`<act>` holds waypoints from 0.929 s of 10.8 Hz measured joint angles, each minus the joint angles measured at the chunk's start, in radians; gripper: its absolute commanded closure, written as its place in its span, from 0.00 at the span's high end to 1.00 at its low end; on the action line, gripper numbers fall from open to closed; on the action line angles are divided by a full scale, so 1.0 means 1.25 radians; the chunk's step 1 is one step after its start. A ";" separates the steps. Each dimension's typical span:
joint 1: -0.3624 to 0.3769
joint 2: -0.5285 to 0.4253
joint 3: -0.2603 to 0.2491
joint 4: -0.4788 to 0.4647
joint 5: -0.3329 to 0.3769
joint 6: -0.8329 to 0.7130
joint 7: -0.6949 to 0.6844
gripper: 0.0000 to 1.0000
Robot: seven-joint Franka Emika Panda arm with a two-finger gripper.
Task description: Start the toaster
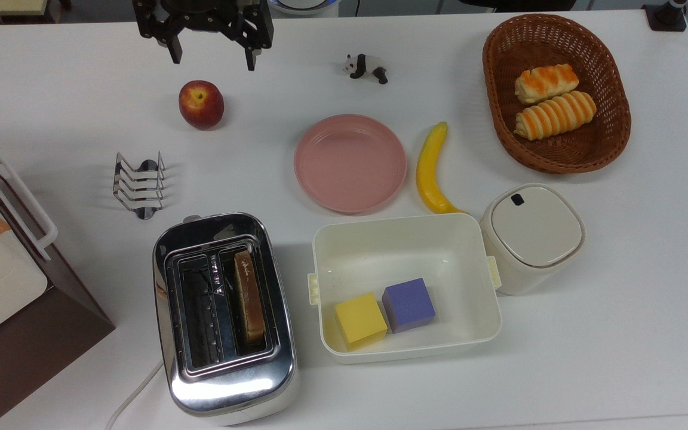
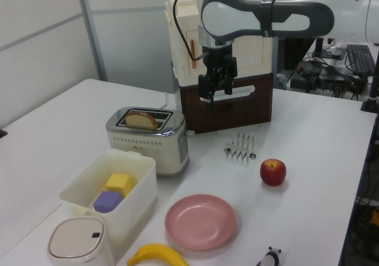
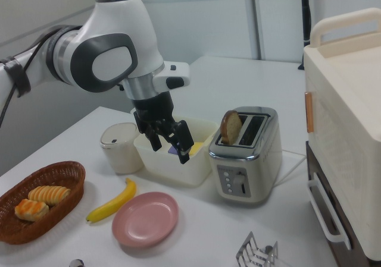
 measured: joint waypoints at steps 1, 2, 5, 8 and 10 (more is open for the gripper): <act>0.000 0.000 0.000 0.000 0.000 0.000 -0.001 1.00; 0.001 0.000 0.000 0.000 0.000 0.000 -0.001 1.00; 0.003 0.001 0.001 -0.002 0.000 0.000 -0.009 1.00; 0.003 0.001 0.001 -0.006 0.000 0.000 -0.010 1.00; 0.006 0.003 0.001 -0.010 0.000 0.000 -0.010 1.00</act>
